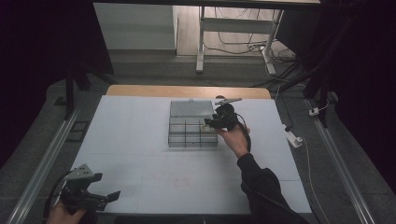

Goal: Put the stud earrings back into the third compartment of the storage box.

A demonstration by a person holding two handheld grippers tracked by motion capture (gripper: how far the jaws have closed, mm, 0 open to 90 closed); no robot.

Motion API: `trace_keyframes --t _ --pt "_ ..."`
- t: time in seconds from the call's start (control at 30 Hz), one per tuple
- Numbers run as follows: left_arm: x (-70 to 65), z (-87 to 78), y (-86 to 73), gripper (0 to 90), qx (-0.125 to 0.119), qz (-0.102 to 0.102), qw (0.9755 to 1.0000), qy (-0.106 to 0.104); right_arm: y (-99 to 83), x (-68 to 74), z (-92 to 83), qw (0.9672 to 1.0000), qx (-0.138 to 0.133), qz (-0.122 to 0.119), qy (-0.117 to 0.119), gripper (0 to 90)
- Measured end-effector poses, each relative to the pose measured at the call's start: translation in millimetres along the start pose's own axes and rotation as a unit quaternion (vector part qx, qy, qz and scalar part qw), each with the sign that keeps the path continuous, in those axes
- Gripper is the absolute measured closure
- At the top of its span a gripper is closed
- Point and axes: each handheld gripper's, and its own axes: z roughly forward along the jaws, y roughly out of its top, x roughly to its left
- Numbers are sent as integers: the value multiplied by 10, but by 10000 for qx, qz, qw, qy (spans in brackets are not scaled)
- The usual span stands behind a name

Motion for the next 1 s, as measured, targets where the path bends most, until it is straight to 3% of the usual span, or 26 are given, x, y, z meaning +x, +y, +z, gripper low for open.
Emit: trace_keyframes --t 0.07,0.1,0.17,0.37,0.6,0.77,1.0 --pt "1 0 0 2 -4 -4 10000 -2 -4 15 -12 10000 19 -3 33 447" --pt "1 -1 -1 2 -6 -7 10000 2 -22 46 -47 9999 86 -81 124 373" --pt "1 -1 -1 2 -9 -13 10000 -7 -51 75 -83 9996 76 -94 238 313" --pt "0 -1 -1 2 -4 -7 10000 4 -115 152 -172 9989 160 -173 397 212" --pt "-1 -1 0 1 -13 -10 10000 -1 -212 251 -393 9984 71 -84 549 86" --pt "3 -3 -1 1 -21 -23 10000 -7 -294 304 -533 9974 155 -130 697 47" --pt "5 -2 0 0 -17 -37 10000 -2 -396 351 -797 9970 56 -164 760 20"
